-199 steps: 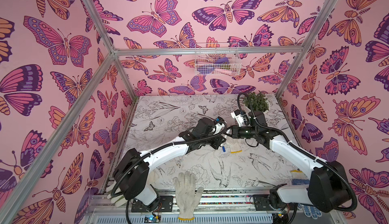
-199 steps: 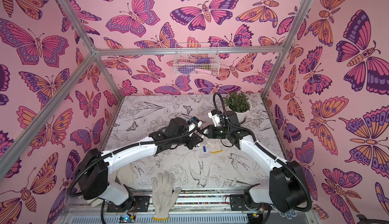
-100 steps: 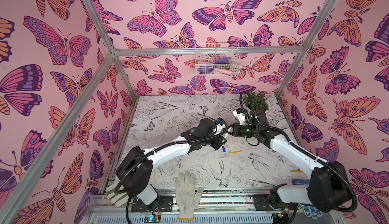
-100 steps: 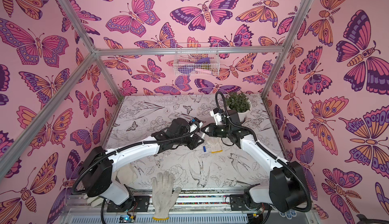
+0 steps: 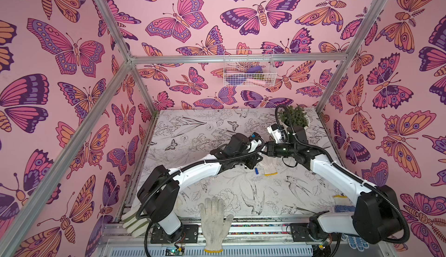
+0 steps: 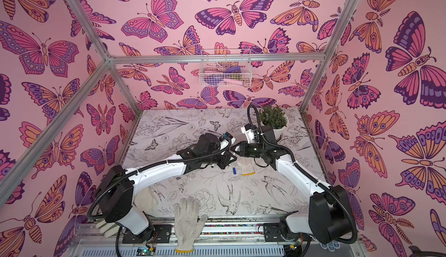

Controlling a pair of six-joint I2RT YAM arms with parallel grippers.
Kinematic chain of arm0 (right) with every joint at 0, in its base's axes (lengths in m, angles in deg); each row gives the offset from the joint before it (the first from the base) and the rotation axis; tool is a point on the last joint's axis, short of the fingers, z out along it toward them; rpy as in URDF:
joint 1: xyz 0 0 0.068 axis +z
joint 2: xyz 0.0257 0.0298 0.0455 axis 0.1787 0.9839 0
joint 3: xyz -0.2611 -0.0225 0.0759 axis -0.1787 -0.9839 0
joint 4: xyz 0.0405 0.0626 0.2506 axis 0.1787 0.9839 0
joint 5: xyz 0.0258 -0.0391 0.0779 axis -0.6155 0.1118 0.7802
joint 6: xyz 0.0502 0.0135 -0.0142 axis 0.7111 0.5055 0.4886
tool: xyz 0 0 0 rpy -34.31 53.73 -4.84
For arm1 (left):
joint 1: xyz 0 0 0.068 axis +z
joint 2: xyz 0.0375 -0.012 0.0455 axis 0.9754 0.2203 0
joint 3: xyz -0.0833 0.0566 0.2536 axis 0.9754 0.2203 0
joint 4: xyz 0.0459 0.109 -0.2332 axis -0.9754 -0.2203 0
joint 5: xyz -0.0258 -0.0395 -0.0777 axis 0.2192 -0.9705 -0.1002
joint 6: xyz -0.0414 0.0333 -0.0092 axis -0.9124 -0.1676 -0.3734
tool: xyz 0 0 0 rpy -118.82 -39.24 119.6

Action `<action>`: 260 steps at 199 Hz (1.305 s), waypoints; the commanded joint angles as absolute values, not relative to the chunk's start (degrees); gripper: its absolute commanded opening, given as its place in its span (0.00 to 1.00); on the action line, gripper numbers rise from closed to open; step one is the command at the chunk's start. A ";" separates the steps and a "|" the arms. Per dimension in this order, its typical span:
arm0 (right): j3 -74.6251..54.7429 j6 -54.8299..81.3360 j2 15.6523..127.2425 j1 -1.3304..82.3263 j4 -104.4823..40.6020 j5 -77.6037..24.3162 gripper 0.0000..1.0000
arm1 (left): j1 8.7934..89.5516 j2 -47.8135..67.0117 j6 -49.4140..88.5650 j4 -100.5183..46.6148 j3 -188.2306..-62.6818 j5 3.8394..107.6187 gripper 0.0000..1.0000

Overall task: Insert pens into pen caps
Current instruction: Pick up a pen from the center of the table, then pick up the pen cap from the center of the table.

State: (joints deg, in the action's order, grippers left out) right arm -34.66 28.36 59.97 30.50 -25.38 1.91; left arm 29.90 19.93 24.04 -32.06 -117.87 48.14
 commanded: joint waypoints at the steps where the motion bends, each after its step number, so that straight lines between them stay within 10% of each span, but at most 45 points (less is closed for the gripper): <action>1: -32.91 29.89 57.85 29.87 -27.97 2.93 0.02 | 29.99 18.68 23.85 -32.02 -115.67 49.32 0.00; 29: -34.00 29.45 55.61 29.90 -28.47 1.73 0.42 | 30.67 17.51 21.36 -32.34 -113.41 55.30 0.00; 75: -39.14 25.17 47.48 29.98 -26.02 -10.11 0.61 | 32.86 16.23 18.06 -32.33 -108.64 60.16 0.00; 260: -27.35 11.23 80.27 46.42 -2.07 -35.95 0.39 | 34.02 8.38 14.82 -30.53 -102.12 69.09 0.00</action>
State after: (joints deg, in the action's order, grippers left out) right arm -29.35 13.19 78.24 45.76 -3.90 -32.93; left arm 33.77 10.46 15.04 -31.71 -103.79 67.88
